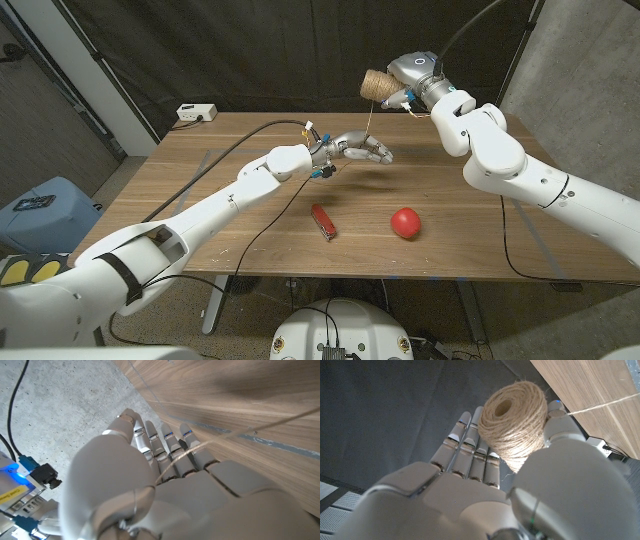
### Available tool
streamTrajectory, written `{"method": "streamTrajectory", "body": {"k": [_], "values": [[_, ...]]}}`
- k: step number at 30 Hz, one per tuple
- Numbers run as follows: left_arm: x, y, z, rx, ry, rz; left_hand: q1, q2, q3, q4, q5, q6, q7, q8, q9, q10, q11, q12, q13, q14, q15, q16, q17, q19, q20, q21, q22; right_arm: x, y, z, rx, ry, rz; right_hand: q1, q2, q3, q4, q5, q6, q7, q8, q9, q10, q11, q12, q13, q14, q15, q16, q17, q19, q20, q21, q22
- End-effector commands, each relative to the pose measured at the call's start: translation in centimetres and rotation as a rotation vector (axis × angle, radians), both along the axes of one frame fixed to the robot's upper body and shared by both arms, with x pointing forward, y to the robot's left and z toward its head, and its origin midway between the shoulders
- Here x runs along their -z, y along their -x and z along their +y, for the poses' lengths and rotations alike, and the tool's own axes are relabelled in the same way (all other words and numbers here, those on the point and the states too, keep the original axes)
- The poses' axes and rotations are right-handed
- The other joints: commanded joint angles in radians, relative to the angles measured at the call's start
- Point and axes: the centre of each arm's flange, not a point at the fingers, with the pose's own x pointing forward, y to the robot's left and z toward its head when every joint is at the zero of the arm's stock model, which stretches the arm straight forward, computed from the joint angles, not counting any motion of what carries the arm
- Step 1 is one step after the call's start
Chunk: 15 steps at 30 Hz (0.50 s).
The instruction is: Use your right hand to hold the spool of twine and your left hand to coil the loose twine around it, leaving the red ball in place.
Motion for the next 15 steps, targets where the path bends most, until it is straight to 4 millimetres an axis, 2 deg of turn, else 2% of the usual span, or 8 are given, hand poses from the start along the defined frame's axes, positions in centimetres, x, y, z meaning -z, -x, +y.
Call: {"method": "streamTrajectory", "body": {"k": [1,10,12,15], "values": [[-0.6,0.9,-0.2,0.024,-0.025,-0.017,-0.002,0.006,-0.001,0.003,0.003,0.012,0.000,0.006,0.002,0.007,-0.004,0.007,0.006,0.012,-0.003,0.002,0.003,0.006,0.000,0.007,0.002,0.2,-0.3,-0.2,-0.004,0.005,0.003,0.064,0.072,-0.001,0.003,0.008,0.112,-0.097,0.009,0.000,0.071,-0.065,0.005,0.004,0.008,-0.101,-0.002,0.006,0.008,-0.005,0.004,0.002],[-1.0,1.6,-0.5,0.055,-0.053,-0.020,-0.003,0.007,0.000,0.003,0.004,0.008,-0.001,0.004,0.003,0.005,-0.003,0.006,0.010,0.012,-0.003,-0.001,0.004,0.005,-0.001,0.007,0.002,0.5,-0.3,-0.5,0.003,-0.002,0.007,0.063,0.075,-0.003,0.004,0.008,0.124,-0.102,0.012,-0.004,0.063,-0.070,-0.001,0.002,0.012,-0.108,-0.001,0.011,0.009,-0.005,0.004,0.002],[-1.1,1.8,-0.6,0.064,-0.055,-0.013,-0.003,0.006,-0.001,0.002,0.004,0.007,0.001,0.003,0.003,0.004,-0.003,0.005,0.010,0.011,-0.003,-0.001,0.004,0.005,-0.001,0.007,0.002,0.5,-0.3,-0.7,0.009,-0.005,0.006,0.065,0.075,-0.003,0.003,0.009,0.120,-0.101,0.011,-0.004,0.072,-0.057,0.001,0.000,0.012,-0.108,-0.002,0.012,0.008,-0.006,0.003,0.002],[-1.1,2.1,-0.7,0.075,-0.063,-0.015,-0.006,0.007,-0.002,0.004,0.004,0.004,0.002,0.002,0.003,0.004,-0.002,0.005,0.011,0.009,-0.001,-0.002,0.005,0.004,-0.002,0.007,0.002,0.4,-0.4,-1.1,0.017,-0.015,0.008,0.065,0.075,-0.004,0.003,0.008,0.117,-0.099,0.010,-0.003,0.070,-0.057,0.001,0.001,0.011,-0.108,-0.002,0.014,0.007,-0.006,0.003,0.002]]}}
